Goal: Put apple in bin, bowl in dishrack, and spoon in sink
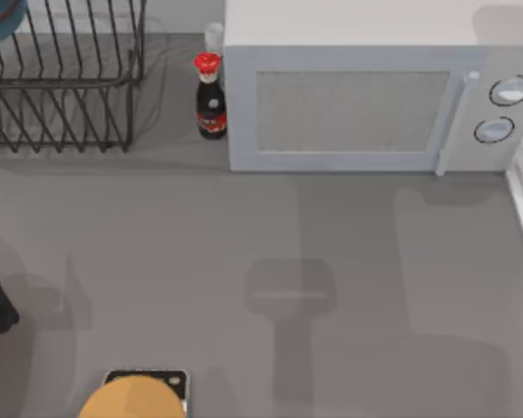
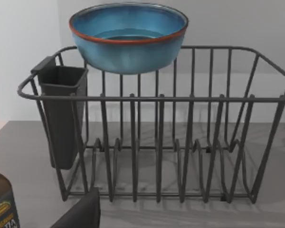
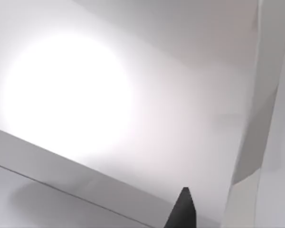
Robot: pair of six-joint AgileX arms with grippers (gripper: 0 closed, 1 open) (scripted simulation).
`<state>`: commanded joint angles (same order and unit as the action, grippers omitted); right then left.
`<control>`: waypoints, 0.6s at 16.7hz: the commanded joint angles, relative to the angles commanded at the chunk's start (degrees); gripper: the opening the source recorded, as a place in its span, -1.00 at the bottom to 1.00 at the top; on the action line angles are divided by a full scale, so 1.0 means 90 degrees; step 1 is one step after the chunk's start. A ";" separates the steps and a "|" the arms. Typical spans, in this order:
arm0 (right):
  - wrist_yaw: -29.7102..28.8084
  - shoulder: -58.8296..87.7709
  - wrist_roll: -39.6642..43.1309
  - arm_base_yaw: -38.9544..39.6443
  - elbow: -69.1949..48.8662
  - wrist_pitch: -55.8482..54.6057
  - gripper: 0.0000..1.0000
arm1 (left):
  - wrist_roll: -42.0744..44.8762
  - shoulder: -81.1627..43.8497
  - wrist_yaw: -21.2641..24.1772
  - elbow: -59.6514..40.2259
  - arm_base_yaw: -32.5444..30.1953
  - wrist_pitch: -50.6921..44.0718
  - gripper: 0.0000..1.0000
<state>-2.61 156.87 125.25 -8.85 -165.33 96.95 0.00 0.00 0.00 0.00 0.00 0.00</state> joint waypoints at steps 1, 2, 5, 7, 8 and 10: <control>0.0001 -0.0050 0.0014 0.0008 0.0149 -0.0104 -1.00 | 0.0000 0.0000 0.0000 0.0000 0.0000 0.0000 1.00; 0.0002 -0.0118 0.0025 0.0021 0.0357 -0.0243 -1.00 | 0.0000 0.0000 0.0000 0.0000 0.0000 0.0000 1.00; 0.0003 -0.0383 0.0011 0.0047 0.1213 -0.0791 -1.00 | 0.0000 0.0000 0.0000 0.0000 0.0000 0.0000 1.00; 0.0007 -0.0579 -0.0012 0.0040 0.1881 -0.1218 -1.00 | 0.0000 0.0000 0.0000 0.0000 0.0000 0.0000 1.00; 0.0008 -0.0673 -0.0017 0.0034 0.2202 -0.1431 -1.00 | 0.0000 0.0000 0.0000 0.0000 0.0000 0.0000 1.00; 0.0010 -0.0836 -0.0014 0.0030 0.2715 -0.1798 -1.00 | 0.0000 0.0000 0.0000 0.0000 0.0000 0.0000 1.00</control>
<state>-2.51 149.35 125.12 -8.58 -140.90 80.77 0.00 0.00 0.00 0.00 0.00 0.00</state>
